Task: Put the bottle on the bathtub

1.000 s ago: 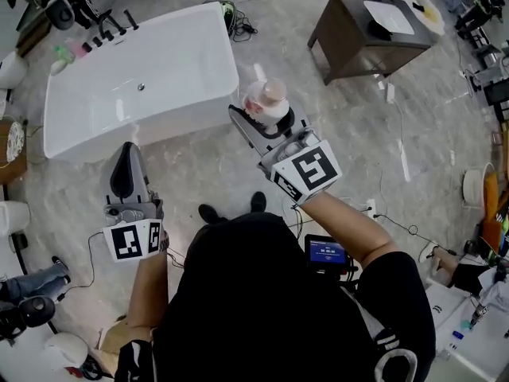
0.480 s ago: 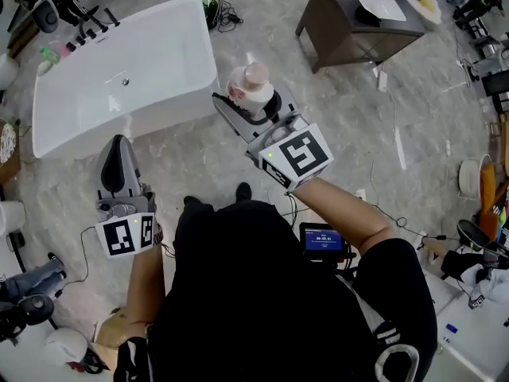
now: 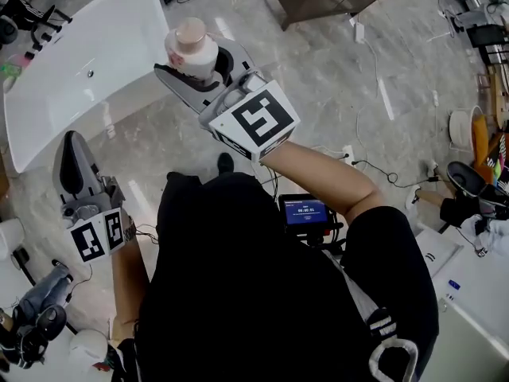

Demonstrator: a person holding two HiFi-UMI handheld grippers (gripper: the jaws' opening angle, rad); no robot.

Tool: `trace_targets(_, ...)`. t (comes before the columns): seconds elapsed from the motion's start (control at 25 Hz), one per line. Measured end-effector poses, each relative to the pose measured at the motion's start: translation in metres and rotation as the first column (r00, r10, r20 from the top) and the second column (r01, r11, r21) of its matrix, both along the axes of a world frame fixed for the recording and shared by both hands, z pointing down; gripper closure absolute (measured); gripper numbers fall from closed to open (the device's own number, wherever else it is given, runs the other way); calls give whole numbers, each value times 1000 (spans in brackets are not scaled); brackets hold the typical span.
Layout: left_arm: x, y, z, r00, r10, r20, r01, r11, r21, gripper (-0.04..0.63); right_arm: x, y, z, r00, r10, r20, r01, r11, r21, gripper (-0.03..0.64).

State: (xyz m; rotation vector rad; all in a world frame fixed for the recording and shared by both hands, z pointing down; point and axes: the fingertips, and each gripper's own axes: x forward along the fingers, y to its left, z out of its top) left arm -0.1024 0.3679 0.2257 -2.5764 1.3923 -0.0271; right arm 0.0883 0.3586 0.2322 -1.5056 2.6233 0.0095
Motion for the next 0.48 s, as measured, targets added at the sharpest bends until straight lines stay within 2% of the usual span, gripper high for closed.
trace_targets(0.32, 3, -27, 12, 1000, 2, 3, -2, 1000, -5, 584, -1, -29, 6, 1000, -9, -11, 9, 1000, -1, 388)
trace_targets(0.48, -4, -99, 38, 1000, 9, -8, -10, 999, -38, 584, -12, -103, 27, 1000, -10, -24, 10, 1000, -29, 388)
